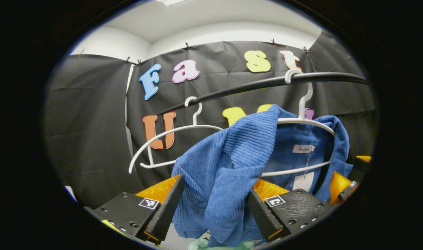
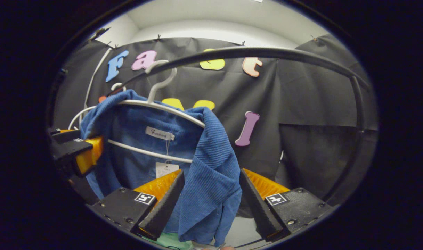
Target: Grasp the clothes on the hanger with both hands and then place them into the laundry hamper below.
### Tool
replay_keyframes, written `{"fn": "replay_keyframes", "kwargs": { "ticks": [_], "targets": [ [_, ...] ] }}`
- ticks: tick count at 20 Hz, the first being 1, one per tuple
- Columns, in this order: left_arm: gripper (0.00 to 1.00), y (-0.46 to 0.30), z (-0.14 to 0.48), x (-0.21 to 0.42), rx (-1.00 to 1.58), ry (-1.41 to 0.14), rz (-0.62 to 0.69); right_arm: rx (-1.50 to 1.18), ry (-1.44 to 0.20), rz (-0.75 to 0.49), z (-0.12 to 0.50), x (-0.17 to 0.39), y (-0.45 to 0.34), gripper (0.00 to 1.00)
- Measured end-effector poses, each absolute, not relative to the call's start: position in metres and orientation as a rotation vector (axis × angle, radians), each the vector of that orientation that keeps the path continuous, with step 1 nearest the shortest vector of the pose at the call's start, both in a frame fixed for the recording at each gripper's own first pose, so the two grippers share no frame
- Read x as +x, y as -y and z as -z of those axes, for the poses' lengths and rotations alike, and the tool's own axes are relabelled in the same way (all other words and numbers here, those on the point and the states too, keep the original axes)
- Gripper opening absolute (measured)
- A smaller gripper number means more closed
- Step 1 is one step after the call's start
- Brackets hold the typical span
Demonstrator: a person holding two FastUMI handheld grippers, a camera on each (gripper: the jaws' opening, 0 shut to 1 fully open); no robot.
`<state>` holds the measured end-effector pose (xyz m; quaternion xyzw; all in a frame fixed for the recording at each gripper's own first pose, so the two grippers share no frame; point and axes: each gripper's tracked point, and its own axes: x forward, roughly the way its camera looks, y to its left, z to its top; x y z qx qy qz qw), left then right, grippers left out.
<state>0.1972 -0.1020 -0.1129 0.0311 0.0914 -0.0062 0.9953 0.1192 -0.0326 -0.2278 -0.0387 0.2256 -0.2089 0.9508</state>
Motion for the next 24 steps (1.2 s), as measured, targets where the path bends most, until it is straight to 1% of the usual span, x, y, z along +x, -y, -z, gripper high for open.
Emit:
{"fn": "replay_keyframes", "kwargs": {
  "ticks": [1, 2, 6, 9, 11, 13, 14, 16, 17, 19, 20, 21, 23, 24],
  "targets": [
    [0.94, 0.103, 0.114, 0.2, 0.068, -0.182, 0.005, -0.079, -0.453, 0.476, 0.232, 0.126, 0.038, 1.0],
    [0.96, 0.106, 0.115, 0.203, 0.067, -0.186, 0.003, -0.071, -0.45, 0.499, 0.238, 0.133, 0.041, 1.0],
    [0.94, 0.12, 0.116, 0.207, 0.078, -0.181, 0.065, -0.039, -0.456, 0.43, 0.252, 0.159, 0.018, 1.0],
    [0.94, 0.116, 0.119, 0.214, 0.079, -0.191, 0.063, -0.069, -0.48, 0.488, 0.264, 0.171, 0.039, 1.0],
    [0.94, 0.118, 0.121, 0.219, 0.07, -0.2, 0.071, -0.063, -0.487, 0.503, 0.267, 0.192, 0.044, 1.0],
    [0.9, 0.119, 0.121, 0.217, 0.068, -0.204, 0.076, -0.063, -0.495, 0.465, 0.272, 0.197, 0.041, 1.0],
    [0.87, 0.12, 0.121, 0.217, 0.068, -0.203, 0.073, -0.055, -0.496, 0.445, 0.273, 0.2, 0.044, 0.99],
    [0.61, 0.123, 0.119, 0.217, 0.064, -0.199, 0.079, -0.029, -0.502, 0.428, 0.275, 0.201, 0.052, 0.81],
    [0.48, 0.123, 0.119, 0.217, 0.066, -0.2, 0.069, -0.016, -0.502, 0.427, 0.274, 0.199, 0.061, 0.62],
    [0.22, 0.122, 0.116, 0.212, 0.074, -0.198, 0.075, 0.016, -0.493, 0.454, 0.27, 0.192, 0.077, 0.37],
    [0.21, 0.124, 0.116, 0.209, 0.075, -0.206, 0.093, 0.029, -0.496, 0.45, 0.27, 0.191, 0.077, 0.25],
    [0.17, 0.123, 0.115, 0.206, 0.081, -0.209, 0.104, 0.039, -0.497, 0.446, 0.269, 0.19, 0.078, 0.13],
    [0.17, 0.113, 0.105, 0.204, 0.104, -0.198, 0.114, 0.029, -0.506, 0.44, 0.265, 0.183, 0.085, 0.11],
    [0.17, 0.104, 0.103, 0.204, 0.107, -0.191, 0.098, 0.022, -0.51, 0.444, 0.261, 0.178, 0.088, 0.1]
  ]
}}
